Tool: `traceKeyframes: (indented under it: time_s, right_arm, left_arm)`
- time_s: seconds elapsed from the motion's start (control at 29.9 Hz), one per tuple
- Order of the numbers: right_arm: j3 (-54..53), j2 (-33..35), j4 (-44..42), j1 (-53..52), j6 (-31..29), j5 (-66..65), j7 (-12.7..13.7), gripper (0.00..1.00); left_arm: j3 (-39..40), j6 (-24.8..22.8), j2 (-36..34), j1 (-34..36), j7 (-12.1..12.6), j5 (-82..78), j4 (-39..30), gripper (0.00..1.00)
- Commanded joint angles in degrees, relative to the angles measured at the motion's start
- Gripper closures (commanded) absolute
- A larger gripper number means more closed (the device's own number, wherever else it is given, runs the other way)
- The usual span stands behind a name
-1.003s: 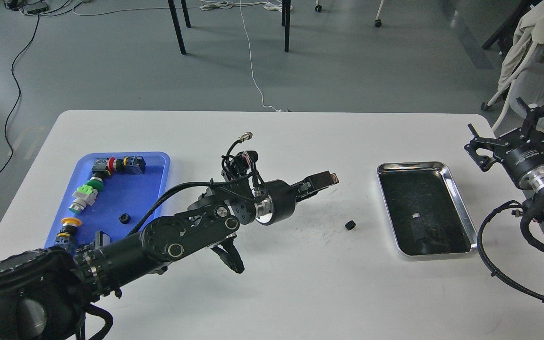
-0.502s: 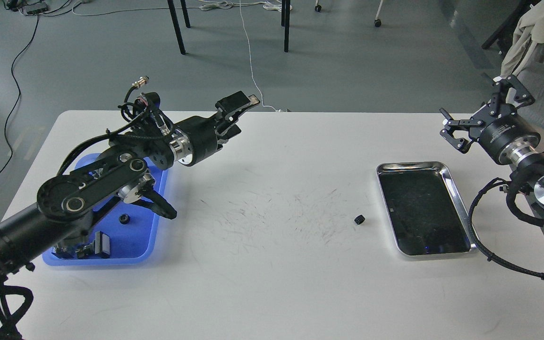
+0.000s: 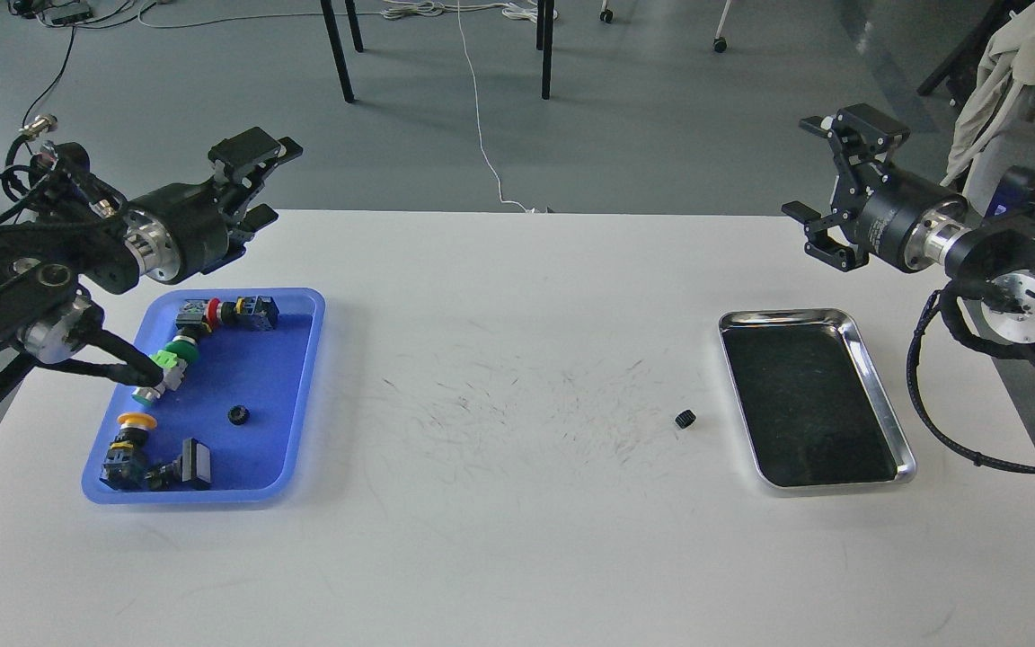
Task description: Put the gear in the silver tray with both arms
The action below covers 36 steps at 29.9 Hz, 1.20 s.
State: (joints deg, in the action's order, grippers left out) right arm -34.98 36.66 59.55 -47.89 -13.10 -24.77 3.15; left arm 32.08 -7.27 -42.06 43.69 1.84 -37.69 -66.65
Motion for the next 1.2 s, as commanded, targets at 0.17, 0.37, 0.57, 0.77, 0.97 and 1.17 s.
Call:
traceKeyframes:
  time_s: [0.17, 0.37, 0.57, 0.77, 0.97, 1.17]
  right_arm:
    - [18.5, 5.6, 11.5, -12.8, 0.0, -13.9, 0.1, 0.01]
    - [32.4, 6.6, 18.1, -19.5, -0.3, -18.6, 0.2, 0.01]
    - [41.1, 4.4, 18.8, -21.6, -0.3, -21.5, 1.8, 0.01]
    - [44.3, 1.6, 18.4, -21.6, -0.6, -22.1, 2.6, 0.01]
    - [47.3, 0.0, 18.7, -21.7, -1.6, -22.3, 2.6, 0.01]
    - [50.7, -3.1, 17.7, -23.3, -2.2, -23.0, 2.6, 0.02]
  left_arm:
    - [0.4, 1.5, -2.4, -0.3, -3.1, 8.2, 1.4, 0.02]
    - [0.4, 3.1, -2.4, -1.8, -3.7, 8.4, 1.3, 0.02]
    - [0.4, 3.5, -2.4, -2.0, -5.0, 8.3, 1.3, 0.02]
    - [0.4, 3.5, -2.5, -2.1, -5.1, 8.3, 1.3, 0.02]
    - [0.4, 3.5, -2.5, -2.1, -5.1, 8.3, 1.3, 0.02]
    - [0.4, 3.5, -2.6, -2.1, -5.1, 8.3, 1.2, 0.02]
